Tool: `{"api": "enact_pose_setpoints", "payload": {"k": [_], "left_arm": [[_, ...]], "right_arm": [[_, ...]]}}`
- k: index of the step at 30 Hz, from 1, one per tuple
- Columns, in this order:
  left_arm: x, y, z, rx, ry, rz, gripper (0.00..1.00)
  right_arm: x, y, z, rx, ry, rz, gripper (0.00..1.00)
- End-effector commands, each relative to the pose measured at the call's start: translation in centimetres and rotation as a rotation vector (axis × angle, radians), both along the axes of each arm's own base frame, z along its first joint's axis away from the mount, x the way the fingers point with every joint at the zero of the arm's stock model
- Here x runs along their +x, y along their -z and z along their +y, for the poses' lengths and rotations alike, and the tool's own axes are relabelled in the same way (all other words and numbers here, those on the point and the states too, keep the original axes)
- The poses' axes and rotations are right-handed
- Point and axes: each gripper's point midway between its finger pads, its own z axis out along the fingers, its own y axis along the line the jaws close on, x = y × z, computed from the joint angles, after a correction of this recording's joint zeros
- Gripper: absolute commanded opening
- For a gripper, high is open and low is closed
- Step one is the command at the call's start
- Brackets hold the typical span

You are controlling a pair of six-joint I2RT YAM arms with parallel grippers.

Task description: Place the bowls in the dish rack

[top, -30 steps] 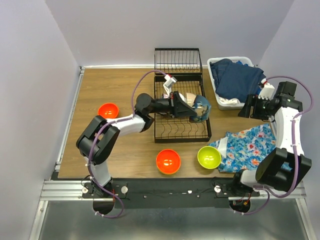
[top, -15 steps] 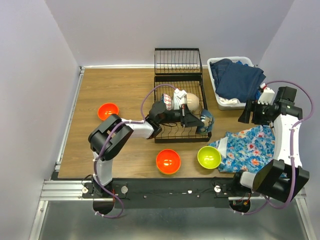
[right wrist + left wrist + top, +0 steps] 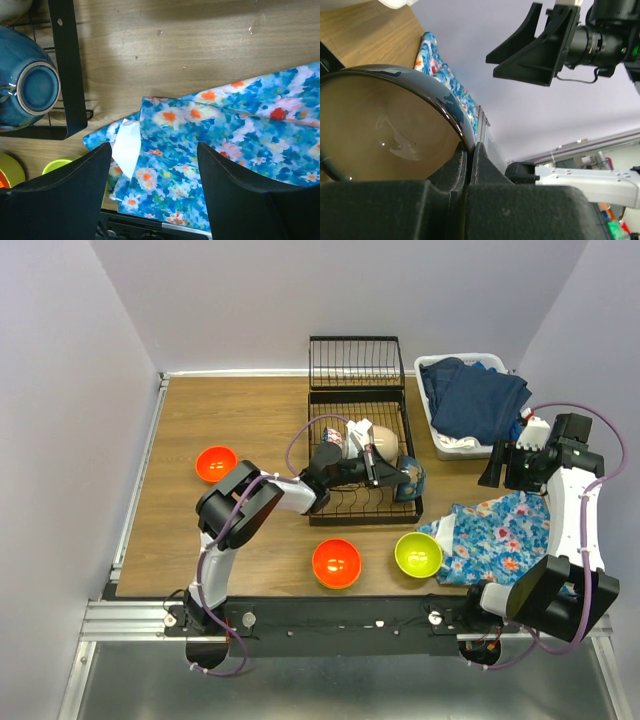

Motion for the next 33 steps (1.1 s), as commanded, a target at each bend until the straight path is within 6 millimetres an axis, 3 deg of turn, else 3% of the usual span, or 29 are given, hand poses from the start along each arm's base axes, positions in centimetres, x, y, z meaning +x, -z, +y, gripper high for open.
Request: {"api": "enact_pose_setpoints", "payload": {"k": [1, 10, 15, 22, 27, 33], "left_arm": [[1.1, -3.1, -0.3, -0.121, -0.057, -0.049, 0.0], [0.0, -3.7, 0.1, -0.232, -0.009, -0.025, 0.0], [-1.0, -2.4, 1.3, -0.219, -0.022, 0.011, 0.0], [-0.9, -1.6, 0.8, -0.257, 0.012, 0.036, 0.0], [-1.2, -3.3, 0.5, -0.332, 0.066, 0.023, 0.0], [-1.0, -2.7, 0.1, -0.362, 0.097, 0.061, 0.0]], "right_arm": [[-0.2, 0.4, -0.3, -0.002, 0.029, 0.036, 0.77], [-0.5, 0.6, -0.6, -0.018, 0.033, 0.054, 0.77], [-0.4, 0.5, -0.6, -0.019, 0.034, 0.056, 0.77], [-0.1, 0.6, -0.5, 0.003, 0.049, 0.057, 0.77], [-0.1, 0.5, -0.6, 0.0, 0.056, 0.058, 0.77], [-0.1, 0.8, -0.7, 0.0, 0.061, 0.07, 0.77]]}}
